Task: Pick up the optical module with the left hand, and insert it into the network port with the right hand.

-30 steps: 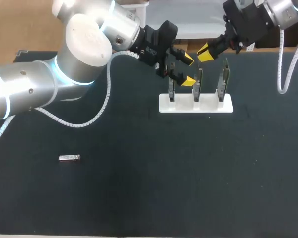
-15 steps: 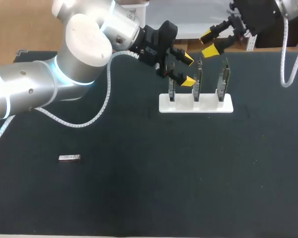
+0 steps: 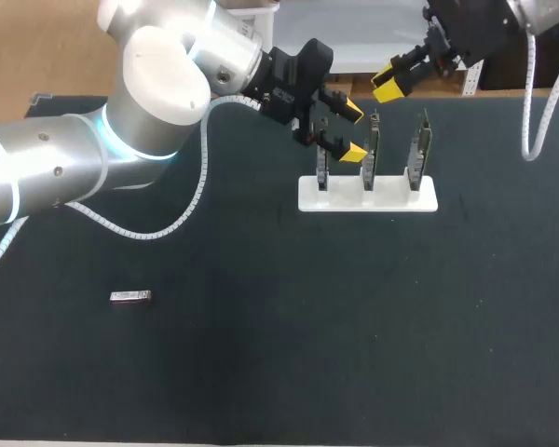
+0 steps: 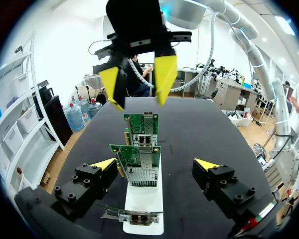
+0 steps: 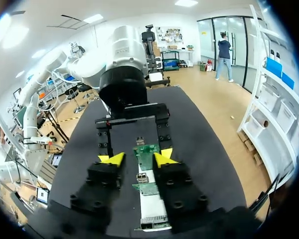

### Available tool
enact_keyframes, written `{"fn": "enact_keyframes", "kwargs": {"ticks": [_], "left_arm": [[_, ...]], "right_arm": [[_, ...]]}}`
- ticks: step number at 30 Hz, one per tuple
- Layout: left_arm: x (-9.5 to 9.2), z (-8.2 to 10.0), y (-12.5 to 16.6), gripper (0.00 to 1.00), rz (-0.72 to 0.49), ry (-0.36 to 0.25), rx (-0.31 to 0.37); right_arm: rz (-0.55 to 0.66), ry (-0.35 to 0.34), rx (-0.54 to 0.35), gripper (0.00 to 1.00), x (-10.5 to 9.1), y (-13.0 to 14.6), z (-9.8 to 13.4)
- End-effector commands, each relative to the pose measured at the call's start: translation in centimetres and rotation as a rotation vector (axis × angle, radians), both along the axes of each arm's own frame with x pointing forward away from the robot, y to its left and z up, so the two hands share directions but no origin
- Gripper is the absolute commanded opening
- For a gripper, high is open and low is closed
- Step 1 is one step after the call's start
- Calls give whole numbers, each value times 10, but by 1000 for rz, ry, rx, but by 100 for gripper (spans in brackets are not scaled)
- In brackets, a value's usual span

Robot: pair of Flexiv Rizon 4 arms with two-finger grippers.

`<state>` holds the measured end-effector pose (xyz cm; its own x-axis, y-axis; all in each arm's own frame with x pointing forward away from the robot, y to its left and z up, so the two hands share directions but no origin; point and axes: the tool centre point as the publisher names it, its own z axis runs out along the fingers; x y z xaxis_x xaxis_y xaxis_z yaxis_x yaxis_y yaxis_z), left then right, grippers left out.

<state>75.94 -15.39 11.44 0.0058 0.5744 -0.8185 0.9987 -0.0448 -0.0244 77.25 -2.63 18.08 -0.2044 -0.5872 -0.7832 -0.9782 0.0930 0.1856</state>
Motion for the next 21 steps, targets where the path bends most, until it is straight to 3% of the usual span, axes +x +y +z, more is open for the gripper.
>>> {"fn": "enact_keyframes", "kwargs": {"ticks": [1,21], "left_arm": [[2,1,-1,100,-3,3,5],[2,1,-1,100,-3,3,5]], "right_arm": [[-5,-2,14,0,-1,0,-11],[7,25,-21,0,-1,0,-33]]}}
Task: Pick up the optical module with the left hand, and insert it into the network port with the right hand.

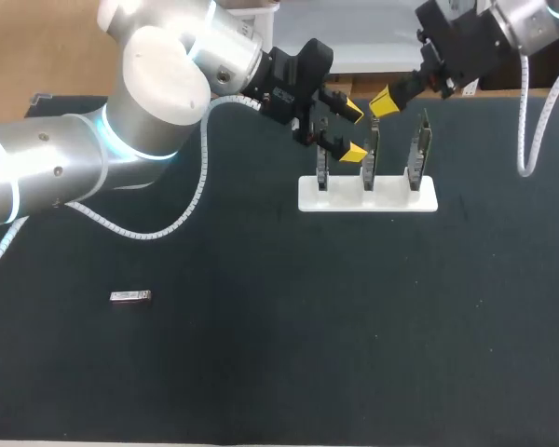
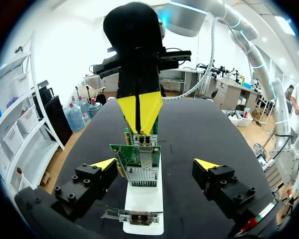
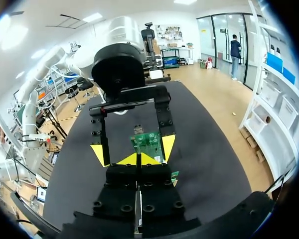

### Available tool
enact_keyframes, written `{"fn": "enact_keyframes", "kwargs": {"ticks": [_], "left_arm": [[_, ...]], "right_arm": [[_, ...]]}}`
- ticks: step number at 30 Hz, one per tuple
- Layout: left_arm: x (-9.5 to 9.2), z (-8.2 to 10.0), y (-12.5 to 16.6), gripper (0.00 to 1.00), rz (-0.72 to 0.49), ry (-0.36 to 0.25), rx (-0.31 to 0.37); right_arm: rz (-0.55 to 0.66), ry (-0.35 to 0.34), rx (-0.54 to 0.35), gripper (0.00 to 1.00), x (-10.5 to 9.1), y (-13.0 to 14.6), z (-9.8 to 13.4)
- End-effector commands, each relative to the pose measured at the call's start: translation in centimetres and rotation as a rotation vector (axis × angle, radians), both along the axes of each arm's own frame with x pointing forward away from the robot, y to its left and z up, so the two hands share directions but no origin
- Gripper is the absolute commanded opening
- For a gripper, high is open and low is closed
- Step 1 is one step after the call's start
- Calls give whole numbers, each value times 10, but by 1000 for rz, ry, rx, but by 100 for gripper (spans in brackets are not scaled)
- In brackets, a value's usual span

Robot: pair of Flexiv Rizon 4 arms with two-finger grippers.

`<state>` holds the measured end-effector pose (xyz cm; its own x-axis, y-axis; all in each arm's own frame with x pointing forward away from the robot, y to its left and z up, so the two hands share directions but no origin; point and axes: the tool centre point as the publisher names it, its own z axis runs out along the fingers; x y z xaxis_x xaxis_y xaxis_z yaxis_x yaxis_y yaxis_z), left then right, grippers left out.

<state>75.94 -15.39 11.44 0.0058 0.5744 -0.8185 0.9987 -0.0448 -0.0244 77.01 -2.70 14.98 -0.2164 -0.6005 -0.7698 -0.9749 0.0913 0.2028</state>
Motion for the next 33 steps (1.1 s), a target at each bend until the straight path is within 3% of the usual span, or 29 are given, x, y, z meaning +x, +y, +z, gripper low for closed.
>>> {"fn": "enact_keyframes", "kwargs": {"ticks": [1,22,33], "left_arm": [[2,1,-1,100,-3,3,5],[2,1,-1,100,-3,3,5],[2,1,-1,100,-3,3,5]], "right_arm": [[1,7,-8,0,2,0,-3],[-11,39,-20,0,-4,3,-21],[0,-31,102,0,2,-7,13]]}}
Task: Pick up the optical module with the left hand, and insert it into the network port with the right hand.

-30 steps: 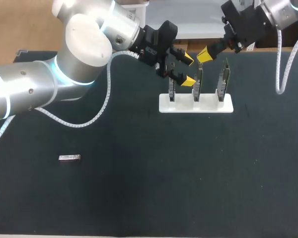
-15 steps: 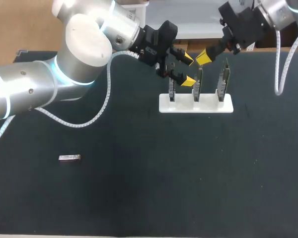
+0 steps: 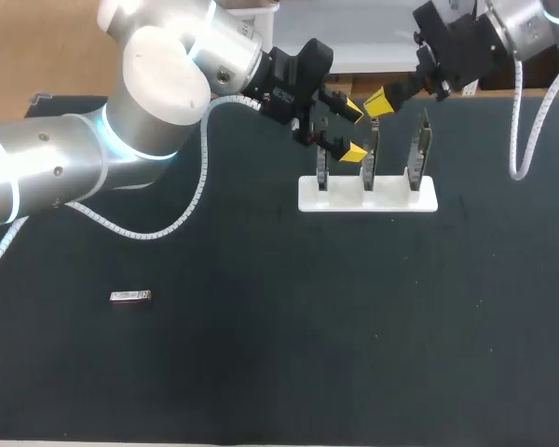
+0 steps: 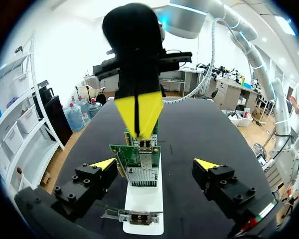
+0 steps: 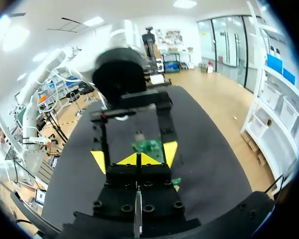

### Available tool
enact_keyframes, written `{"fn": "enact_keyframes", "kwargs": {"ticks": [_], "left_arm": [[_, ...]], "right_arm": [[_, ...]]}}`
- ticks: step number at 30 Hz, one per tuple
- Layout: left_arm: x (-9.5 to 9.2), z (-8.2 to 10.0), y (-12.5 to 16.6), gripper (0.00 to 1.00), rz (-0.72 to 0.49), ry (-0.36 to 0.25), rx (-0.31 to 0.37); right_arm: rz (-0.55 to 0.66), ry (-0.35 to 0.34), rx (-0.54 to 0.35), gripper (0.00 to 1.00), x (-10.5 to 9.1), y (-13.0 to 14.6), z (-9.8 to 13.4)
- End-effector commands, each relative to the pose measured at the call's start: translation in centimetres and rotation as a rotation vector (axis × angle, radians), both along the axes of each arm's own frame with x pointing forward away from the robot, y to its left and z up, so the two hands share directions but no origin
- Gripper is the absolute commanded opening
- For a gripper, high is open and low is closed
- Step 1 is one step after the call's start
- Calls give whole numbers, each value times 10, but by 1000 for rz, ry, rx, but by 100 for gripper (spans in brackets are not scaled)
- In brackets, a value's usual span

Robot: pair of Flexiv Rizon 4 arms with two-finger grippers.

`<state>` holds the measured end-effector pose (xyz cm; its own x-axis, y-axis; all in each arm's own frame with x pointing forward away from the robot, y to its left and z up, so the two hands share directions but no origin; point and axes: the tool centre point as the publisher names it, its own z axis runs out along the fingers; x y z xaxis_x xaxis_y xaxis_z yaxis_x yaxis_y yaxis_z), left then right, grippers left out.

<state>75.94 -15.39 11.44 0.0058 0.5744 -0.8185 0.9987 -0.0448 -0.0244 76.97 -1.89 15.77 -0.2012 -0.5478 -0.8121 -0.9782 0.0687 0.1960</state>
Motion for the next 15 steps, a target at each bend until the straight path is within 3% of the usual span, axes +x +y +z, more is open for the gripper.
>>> {"fn": "enact_keyframes", "kwargs": {"ticks": [1,7,15], "left_arm": [[2,1,-1,100,-3,3,5],[2,1,-1,100,-3,3,5],[2,1,-1,100,-3,3,5]], "right_arm": [[-9,-28,45,0,3,-20,8],[93,-85,123,0,-4,-50,24],[84,-83,95,0,-13,-87,15]]}}
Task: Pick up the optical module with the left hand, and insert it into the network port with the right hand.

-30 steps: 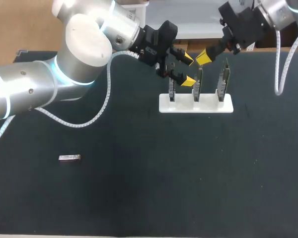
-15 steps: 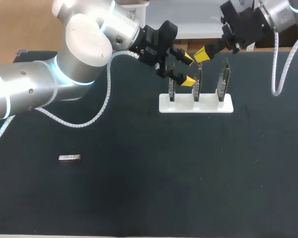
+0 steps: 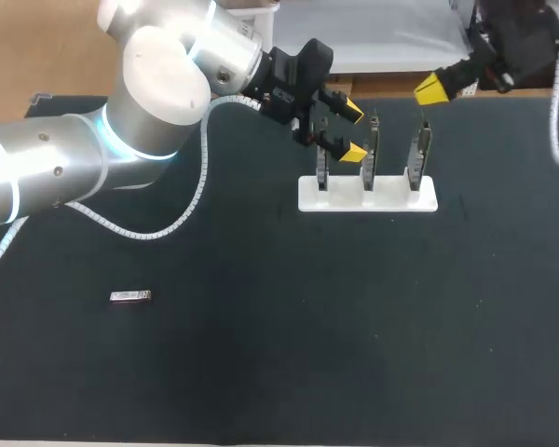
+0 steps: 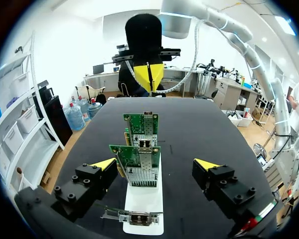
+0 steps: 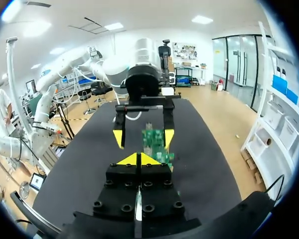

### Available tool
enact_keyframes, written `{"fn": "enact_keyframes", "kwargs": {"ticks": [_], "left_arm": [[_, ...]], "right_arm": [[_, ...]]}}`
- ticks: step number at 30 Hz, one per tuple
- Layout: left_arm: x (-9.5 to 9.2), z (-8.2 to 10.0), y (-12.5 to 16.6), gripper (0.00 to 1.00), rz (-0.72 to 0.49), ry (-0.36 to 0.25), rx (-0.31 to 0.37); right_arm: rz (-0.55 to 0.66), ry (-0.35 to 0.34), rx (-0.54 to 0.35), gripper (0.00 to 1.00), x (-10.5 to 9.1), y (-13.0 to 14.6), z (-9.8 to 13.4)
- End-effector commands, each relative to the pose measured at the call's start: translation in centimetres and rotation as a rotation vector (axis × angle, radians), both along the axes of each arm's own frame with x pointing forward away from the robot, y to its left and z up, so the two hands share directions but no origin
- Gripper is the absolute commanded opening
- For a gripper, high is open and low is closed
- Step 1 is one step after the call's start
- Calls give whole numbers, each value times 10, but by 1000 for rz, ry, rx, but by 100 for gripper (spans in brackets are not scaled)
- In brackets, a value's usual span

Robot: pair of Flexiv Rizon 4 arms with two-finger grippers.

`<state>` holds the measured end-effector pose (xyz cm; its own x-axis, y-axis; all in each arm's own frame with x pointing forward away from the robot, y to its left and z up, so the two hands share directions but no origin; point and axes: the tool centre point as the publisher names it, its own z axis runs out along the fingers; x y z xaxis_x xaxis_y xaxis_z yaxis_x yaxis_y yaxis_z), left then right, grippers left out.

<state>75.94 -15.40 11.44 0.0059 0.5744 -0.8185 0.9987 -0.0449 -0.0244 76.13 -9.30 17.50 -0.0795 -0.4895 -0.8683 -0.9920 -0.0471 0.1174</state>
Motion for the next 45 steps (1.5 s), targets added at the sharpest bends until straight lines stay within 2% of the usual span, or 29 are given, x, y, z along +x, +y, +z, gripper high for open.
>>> {"fn": "enact_keyframes", "kwargs": {"ticks": [1,12,22,30,45], "left_arm": [[2,1,-1,100,-3,3,5],[2,1,-1,100,-3,3,5],[2,1,-1,100,-3,3,5],[2,1,-1,100,-3,3,5],[2,1,-1,100,-3,3,5]], "right_arm": [[-26,0,6,0,-4,-17,-4],[-16,14,-27,0,-10,-45,-16],[-21,-3,-23,0,-7,-56,-21],[10,-8,-22,0,-7,-58,-24],[-15,-16,-18,0,-4,-47,-29]]}}
